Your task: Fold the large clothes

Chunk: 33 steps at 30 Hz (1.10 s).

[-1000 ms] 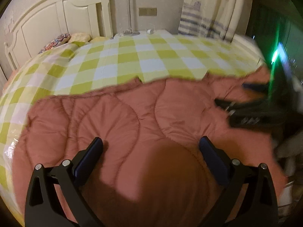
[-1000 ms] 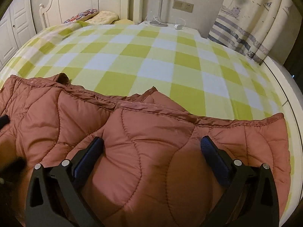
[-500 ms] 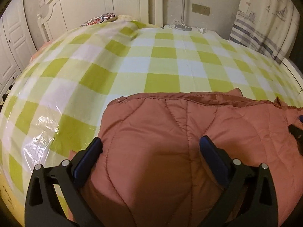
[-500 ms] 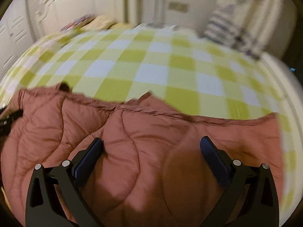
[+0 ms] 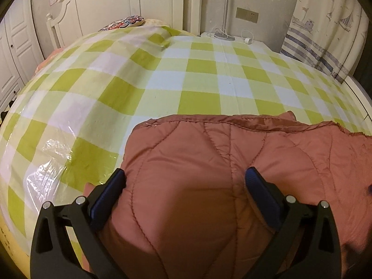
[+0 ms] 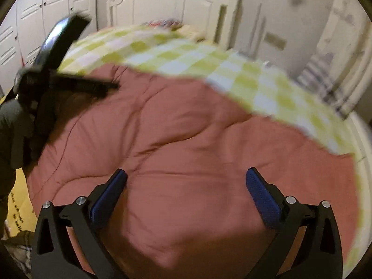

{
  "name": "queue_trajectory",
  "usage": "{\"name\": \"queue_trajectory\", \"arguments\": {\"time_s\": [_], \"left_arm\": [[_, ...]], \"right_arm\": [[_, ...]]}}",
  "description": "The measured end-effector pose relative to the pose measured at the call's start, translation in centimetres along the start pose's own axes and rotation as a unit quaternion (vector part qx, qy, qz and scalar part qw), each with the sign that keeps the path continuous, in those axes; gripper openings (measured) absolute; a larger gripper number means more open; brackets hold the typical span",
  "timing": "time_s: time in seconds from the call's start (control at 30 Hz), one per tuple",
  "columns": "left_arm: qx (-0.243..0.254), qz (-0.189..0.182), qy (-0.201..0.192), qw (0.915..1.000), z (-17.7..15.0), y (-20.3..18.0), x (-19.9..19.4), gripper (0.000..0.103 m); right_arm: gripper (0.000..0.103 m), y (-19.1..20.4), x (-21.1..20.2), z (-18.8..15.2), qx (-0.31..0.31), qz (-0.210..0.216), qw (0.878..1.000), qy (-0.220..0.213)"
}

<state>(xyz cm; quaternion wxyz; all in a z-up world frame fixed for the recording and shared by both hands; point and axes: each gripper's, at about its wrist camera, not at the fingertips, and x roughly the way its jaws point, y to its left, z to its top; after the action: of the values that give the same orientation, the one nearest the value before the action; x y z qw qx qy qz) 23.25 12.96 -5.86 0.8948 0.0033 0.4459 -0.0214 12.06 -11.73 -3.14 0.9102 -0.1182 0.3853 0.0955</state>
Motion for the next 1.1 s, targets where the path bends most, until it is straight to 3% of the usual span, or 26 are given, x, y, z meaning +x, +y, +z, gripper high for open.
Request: {"name": "queue_trajectory", "arguments": {"time_s": [0.1, 0.17, 0.27, 0.37, 0.43, 0.53, 0.63, 0.73, 0.87, 0.97, 1.1], "left_arm": [[-0.003, -0.006, -0.002, 1.0, 0.0, 0.4, 0.0, 0.101], [-0.003, -0.005, -0.002, 1.0, 0.1, 0.4, 0.0, 0.101], [-0.002, -0.01, -0.004, 0.9999, 0.0, 0.4, 0.0, 0.101], [-0.001, -0.007, -0.003, 1.0, 0.0, 0.3, 0.0, 0.101], [-0.002, -0.008, -0.003, 1.0, 0.0, 0.3, 0.0, 0.101], [-0.003, -0.009, -0.002, 1.0, 0.0, 0.4, 0.0, 0.101], [-0.004, -0.009, -0.001, 0.9999, 0.1, 0.4, 0.0, 0.101], [-0.004, -0.01, -0.001, 0.9999, 0.1, 0.4, 0.1, 0.101], [-0.004, -0.011, -0.001, 0.9999, 0.1, 0.5, 0.1, 0.101], [-0.005, -0.012, -0.002, 0.9999, 0.1, 0.5, 0.1, 0.101], [-0.005, -0.013, 0.0, 0.9999, 0.1, 0.6, 0.2, 0.101]], "right_arm": [[0.098, -4.4, -0.9, -0.6, 0.041, -0.06, 0.997, -0.003], [0.098, -8.9, 0.2, -2.1, 0.095, -0.098, 0.99, 0.029], [0.099, -13.5, 1.9, -4.7, 0.18, -0.02, 0.983, 0.029], [0.099, -13.4, 1.8, -4.4, 0.179, -0.012, 0.983, 0.035], [0.098, -14.1, 1.0, -4.6, 0.194, 0.007, 0.981, 0.014], [0.098, -16.1, -2.2, -6.0, 0.245, 0.035, 0.968, -0.039], [0.098, -19.6, -5.8, -7.8, 0.3, -0.016, 0.951, -0.079], [0.098, -22.0, -6.5, -9.3, 0.32, -0.069, 0.943, -0.065], [0.098, -21.8, -2.5, -12.3, 0.309, -0.079, 0.948, 0.013], [0.098, -21.7, -2.8, -13.6, 0.33, -0.065, 0.942, -0.007], [0.098, -22.2, -6.4, -15.1, 0.338, -0.043, 0.939, -0.046]]}}
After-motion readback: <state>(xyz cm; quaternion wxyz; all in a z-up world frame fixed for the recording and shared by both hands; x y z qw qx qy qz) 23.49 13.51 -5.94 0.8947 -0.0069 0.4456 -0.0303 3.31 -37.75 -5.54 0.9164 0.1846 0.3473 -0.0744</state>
